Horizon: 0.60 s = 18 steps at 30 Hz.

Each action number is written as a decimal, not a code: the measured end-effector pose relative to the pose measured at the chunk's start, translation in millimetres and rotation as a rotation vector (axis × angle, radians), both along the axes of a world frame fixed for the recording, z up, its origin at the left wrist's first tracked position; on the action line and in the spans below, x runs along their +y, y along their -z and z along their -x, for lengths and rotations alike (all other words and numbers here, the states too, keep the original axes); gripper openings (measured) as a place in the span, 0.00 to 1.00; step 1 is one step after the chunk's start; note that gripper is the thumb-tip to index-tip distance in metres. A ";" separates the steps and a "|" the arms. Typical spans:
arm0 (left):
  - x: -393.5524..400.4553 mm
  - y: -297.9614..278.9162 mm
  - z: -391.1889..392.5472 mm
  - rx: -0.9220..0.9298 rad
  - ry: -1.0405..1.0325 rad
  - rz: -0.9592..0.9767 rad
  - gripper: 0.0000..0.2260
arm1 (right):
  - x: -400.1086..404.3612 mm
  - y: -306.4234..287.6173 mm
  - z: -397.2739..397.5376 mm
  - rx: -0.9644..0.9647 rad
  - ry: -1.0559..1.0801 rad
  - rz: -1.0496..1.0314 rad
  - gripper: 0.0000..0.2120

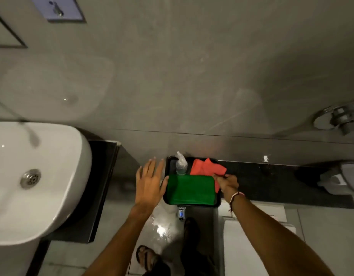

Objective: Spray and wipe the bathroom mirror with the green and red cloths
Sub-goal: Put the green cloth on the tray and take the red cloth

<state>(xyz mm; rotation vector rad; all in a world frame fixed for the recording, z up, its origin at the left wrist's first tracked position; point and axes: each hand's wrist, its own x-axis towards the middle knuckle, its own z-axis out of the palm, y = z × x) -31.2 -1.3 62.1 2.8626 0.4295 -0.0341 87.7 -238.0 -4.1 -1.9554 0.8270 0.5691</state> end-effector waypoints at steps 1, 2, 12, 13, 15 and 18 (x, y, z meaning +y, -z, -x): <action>5.8 -2.3 0.3 0.009 0.022 -0.057 0.27 | 2.9 5.3 -4.0 0.020 -0.021 0.014 0.30; 9.7 -4.7 -0.7 0.003 0.045 -0.094 0.28 | 3.5 8.7 -8.0 0.028 -0.032 0.028 0.30; 36.5 -46.4 6.0 -0.166 0.053 -0.200 0.22 | 22.4 -7.3 -2.6 -0.203 -0.008 0.125 0.16; 38.0 -56.7 5.3 -0.197 0.060 -0.188 0.21 | 21.0 -20.1 0.8 -0.295 -0.033 0.120 0.15; 36.4 -79.2 4.0 -0.261 0.088 -0.151 0.20 | 10.7 -49.1 8.7 -0.457 -0.181 0.147 0.14; 31.8 -124.9 5.7 -0.428 0.193 0.020 0.20 | -11.8 -114.4 12.1 -0.596 -0.496 0.150 0.13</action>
